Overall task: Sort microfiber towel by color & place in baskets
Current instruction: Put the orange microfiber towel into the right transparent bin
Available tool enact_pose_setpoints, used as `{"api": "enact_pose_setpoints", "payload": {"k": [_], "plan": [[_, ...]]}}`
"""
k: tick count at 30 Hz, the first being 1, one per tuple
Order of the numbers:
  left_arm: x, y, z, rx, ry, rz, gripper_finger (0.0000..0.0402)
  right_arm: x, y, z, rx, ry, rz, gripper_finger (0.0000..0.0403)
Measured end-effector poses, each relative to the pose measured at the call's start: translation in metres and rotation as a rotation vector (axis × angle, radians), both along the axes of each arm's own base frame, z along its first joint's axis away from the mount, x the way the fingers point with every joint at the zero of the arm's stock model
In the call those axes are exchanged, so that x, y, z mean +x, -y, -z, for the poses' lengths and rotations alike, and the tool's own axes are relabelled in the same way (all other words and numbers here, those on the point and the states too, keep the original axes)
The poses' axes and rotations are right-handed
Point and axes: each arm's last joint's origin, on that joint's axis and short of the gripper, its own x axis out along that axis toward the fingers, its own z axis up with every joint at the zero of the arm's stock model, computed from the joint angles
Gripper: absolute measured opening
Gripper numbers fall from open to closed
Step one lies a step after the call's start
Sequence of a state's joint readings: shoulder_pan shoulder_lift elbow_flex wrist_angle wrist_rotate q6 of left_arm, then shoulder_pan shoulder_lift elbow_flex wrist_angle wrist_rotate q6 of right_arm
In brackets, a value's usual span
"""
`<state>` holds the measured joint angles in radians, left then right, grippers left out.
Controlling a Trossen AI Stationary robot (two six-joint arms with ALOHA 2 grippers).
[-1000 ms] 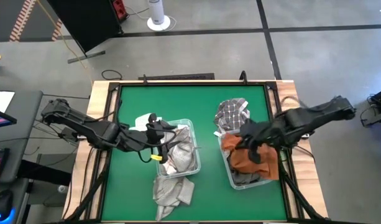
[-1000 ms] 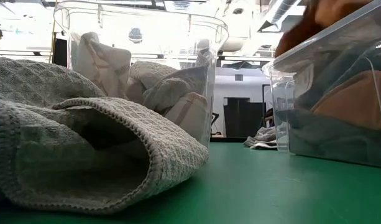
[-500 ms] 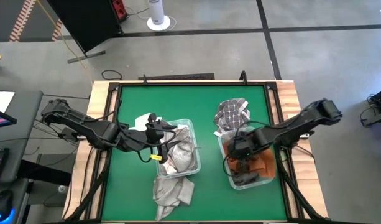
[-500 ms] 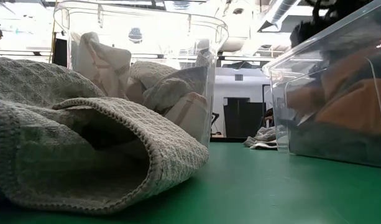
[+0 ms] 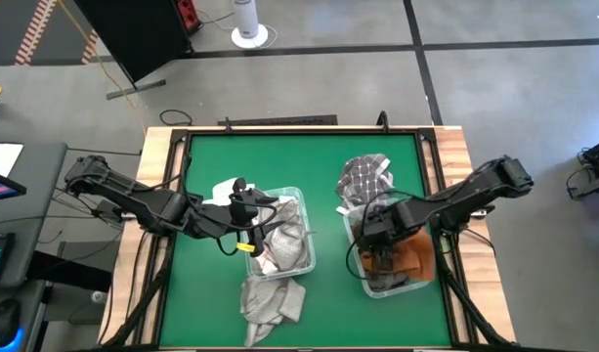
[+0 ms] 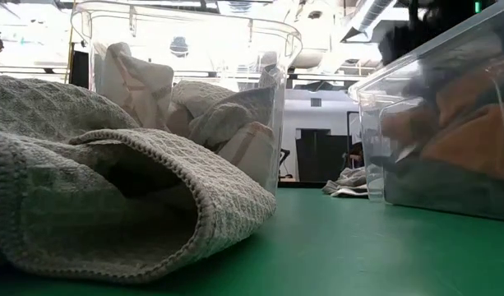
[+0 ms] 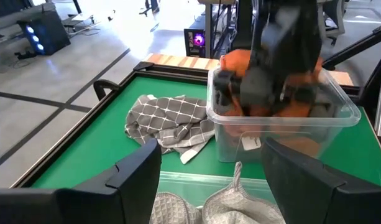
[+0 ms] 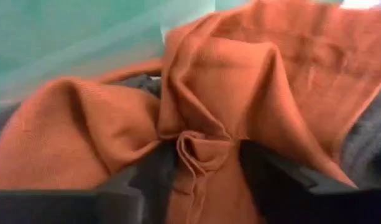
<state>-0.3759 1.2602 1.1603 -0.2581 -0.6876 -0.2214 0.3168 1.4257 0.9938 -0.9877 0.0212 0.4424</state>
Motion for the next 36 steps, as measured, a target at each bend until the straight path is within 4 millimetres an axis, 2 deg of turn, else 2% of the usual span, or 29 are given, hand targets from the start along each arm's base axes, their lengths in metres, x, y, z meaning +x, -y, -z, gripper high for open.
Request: {"api": "enact_pose_setpoints", "payload": {"k": [4,9,12,15,18,22,28,33,36], "plan": [[0.000,0.000,0.000,0.000,0.000,0.000,0.0265,0.000,-0.004,-0.044,0.044,0.139,-0.015,0.0259],[0.000,0.000,0.001,0.004,-0.010,0.000,0.0265,-0.014,-0.012,-0.091,0.039,0.298,-0.059,0.0265],[-0.001,0.000,0.003,0.002,-0.031,-0.003,0.0265,-0.031,-0.014,-0.103,0.025,0.271,-0.065,0.0265],[-0.002,-0.001,0.005,-0.004,-0.050,-0.009,0.0265,-0.050,-0.015,-0.102,-0.004,0.158,-0.063,0.0264],[-0.002,-0.001,0.006,-0.004,-0.053,-0.010,0.0265,-0.058,-0.020,-0.093,-0.024,0.092,-0.059,0.0259],[-0.002,-0.001,0.006,-0.006,-0.051,-0.010,0.0265,-0.055,-0.029,-0.071,-0.062,0.012,-0.081,0.0248],[-0.002,-0.001,0.006,-0.009,-0.049,-0.011,0.0265,-0.043,-0.037,-0.020,-0.139,-0.130,-0.114,0.0218],[-0.002,-0.001,0.006,-0.007,-0.050,-0.011,0.0265,-0.024,-0.036,0.027,-0.022,-0.170,-0.109,0.0187],[-0.002,-0.001,0.006,-0.006,-0.050,-0.010,0.0265,-0.016,-0.032,0.041,0.032,-0.158,-0.132,0.0168]]}}
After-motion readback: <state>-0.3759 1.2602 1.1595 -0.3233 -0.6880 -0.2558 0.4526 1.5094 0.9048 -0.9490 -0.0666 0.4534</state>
